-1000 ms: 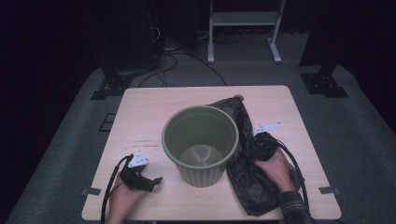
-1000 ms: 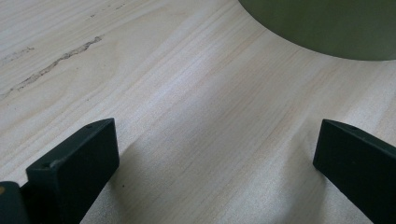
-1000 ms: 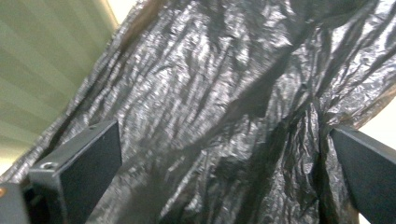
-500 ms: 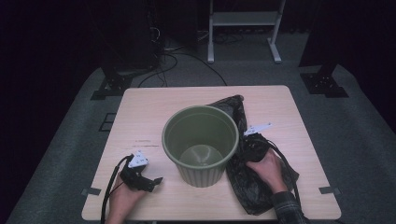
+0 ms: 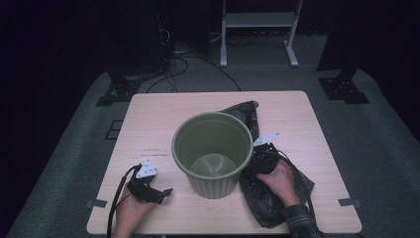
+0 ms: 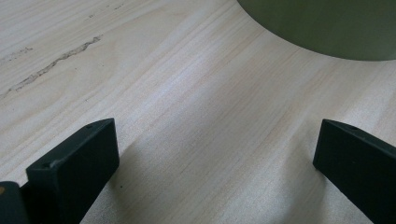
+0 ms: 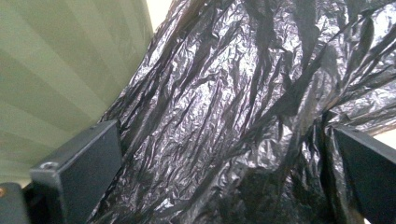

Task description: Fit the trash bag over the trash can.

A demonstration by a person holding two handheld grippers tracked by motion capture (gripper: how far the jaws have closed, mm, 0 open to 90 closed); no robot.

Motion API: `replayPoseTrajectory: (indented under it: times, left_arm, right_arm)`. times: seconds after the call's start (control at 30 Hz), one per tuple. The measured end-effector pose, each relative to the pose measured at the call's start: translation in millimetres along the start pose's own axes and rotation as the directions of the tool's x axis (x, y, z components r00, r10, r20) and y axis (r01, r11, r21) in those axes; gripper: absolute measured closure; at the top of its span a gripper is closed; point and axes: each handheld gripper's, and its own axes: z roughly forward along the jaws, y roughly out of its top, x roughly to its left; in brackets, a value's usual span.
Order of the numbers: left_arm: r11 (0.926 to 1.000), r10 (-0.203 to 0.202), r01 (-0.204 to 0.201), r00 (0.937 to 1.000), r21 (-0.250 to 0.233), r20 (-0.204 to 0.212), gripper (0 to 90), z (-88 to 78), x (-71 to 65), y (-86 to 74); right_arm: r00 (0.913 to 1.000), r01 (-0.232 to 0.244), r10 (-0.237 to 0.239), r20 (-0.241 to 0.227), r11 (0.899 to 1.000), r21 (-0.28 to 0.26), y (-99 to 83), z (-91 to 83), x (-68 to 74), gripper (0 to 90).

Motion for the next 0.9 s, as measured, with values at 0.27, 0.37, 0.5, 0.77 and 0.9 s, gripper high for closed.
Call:
replayPoseTrajectory:
  times: [0.27, 0.37, 0.5, 0.77, 0.9]
  left_arm:
    - [1.0, 0.0, 0.0, 1.0, 0.0, 0.0, 0.0, 0.0, -0.1, 0.0]
    - [1.0, 0.001, -0.001, 1.0, 0.0, 0.0, 0.0, 0.1, -0.2, 0.0]
    - [1.0, 0.001, -0.001, 1.0, 0.0, 0.0, 0.0, 0.1, -0.2, 0.0]
    - [1.0, 0.001, -0.001, 1.0, 0.0, 0.0, 0.0, 0.1, -0.5, 0.1]
    - [1.0, 0.001, -0.001, 1.0, 0.0, 0.001, 0.0, 0.2, -0.5, 0.1]
  right_arm:
    - [0.9971, 0.056, -0.057, 0.05, 0.998, 0.023, 0.5, 3.1, 7.1, 0.0]
    - [0.9971, 0.061, -0.062, 0.045, 0.998, 0.018, 0.2, 2.0, 7.8, 3.9]
    - [0.997, 0.066, -0.067, 0.04, 0.998, 0.009, 0.7, -2.0, 12.7, 19.5]
    - [0.9966, 0.082, -0.082, 0.008, 0.997, 0.008, 2.2, -7.5, 23.5, 60.4]
    - [0.9957, 0.09, -0.09, -0.022, 0.996, 0.01, 1.9, -8.4, 26.3, 73.8]
